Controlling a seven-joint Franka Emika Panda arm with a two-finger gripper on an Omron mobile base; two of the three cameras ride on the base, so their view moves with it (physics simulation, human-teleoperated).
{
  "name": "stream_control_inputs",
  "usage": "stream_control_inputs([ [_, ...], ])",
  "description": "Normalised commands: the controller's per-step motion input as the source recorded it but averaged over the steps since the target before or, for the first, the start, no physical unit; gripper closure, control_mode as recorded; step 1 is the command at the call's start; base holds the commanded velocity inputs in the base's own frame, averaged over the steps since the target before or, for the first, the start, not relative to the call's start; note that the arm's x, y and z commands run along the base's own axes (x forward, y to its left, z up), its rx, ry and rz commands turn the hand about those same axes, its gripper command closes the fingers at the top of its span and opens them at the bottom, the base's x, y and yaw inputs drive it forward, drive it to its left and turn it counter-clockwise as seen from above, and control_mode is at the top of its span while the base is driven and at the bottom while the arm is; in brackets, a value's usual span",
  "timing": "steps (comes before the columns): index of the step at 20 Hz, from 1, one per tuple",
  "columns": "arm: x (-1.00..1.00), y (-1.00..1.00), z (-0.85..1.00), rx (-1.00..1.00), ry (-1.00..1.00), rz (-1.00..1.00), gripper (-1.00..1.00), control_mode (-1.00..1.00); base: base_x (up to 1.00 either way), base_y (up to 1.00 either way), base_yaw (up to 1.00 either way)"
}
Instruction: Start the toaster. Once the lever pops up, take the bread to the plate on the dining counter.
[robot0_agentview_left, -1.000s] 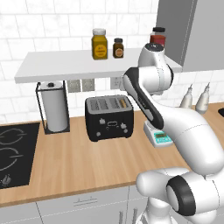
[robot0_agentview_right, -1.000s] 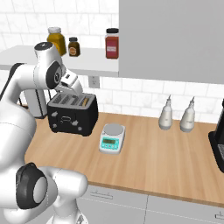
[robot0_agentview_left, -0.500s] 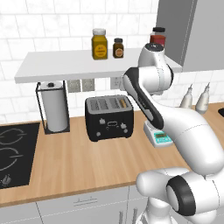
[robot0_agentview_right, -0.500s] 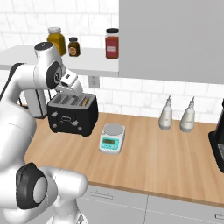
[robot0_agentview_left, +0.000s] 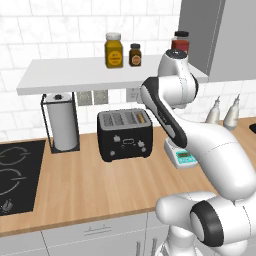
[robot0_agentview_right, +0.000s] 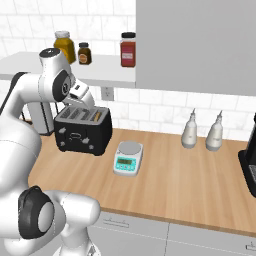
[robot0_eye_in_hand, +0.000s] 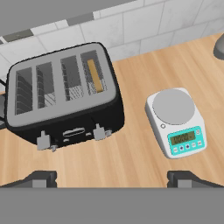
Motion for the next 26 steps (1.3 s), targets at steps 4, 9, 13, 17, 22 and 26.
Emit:
stream_control_inputs([
  [4, 0.0, 0.0, 0.0, 0.0, 0.0, 0.0, -1.0, -1.0, 0.0, 0.0, 0.0],
  [9, 0.0, 0.0, 0.0, 0.0, 0.0, 0.0, -1.0, -1.0, 0.0, 0.0, 0.0],
  [13, 0.0, 0.0, 0.0, 0.0, 0.0, 0.0, -1.0, -1.0, 0.0, 0.0, 0.0],
  [17, 0.0, 0.0, 0.0, 0.0, 0.0, 0.0, -1.0, -1.0, 0.0, 0.0, 0.0],
  [22, 0.0, 0.0, 0.0, 0.0, 0.0, 0.0, -1.0, -1.0, 0.0, 0.0, 0.0],
  [26, 0.0, 0.0, 0.0, 0.0, 0.0, 0.0, -1.0, -1.0, 0.0, 0.0, 0.0],
])
